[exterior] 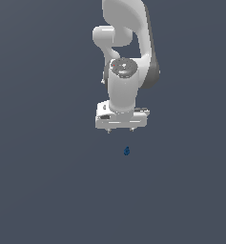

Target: Pick up the object and move it to a goal position.

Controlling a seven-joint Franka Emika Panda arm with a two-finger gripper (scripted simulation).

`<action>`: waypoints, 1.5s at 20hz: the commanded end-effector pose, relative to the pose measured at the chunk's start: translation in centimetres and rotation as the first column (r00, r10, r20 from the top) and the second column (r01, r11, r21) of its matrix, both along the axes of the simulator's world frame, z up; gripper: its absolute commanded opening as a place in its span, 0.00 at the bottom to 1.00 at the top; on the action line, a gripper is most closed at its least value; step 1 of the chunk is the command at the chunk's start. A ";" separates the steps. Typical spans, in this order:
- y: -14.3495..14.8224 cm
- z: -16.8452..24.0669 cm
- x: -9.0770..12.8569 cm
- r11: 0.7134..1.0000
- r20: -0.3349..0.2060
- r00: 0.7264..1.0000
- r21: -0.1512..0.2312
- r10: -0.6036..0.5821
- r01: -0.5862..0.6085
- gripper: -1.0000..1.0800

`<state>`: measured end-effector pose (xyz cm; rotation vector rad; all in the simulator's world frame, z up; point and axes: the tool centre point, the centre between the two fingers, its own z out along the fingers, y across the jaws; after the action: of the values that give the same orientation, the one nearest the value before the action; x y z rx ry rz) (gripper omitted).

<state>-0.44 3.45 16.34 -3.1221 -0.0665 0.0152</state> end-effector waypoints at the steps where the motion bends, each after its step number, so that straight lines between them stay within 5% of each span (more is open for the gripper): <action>1: 0.0 0.0 0.0 1.000 0.000 1.000 0.000 0.000 0.000 0.96; 18: -0.2 0.3 1.6 1.000 0.038 0.999 -0.016 -0.018 0.019 0.96; 30: 1.4 -2.6 2.3 0.985 0.025 0.985 -0.012 -0.173 0.173 0.96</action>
<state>1.77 4.54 14.31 -3.1325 0.1632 -0.0286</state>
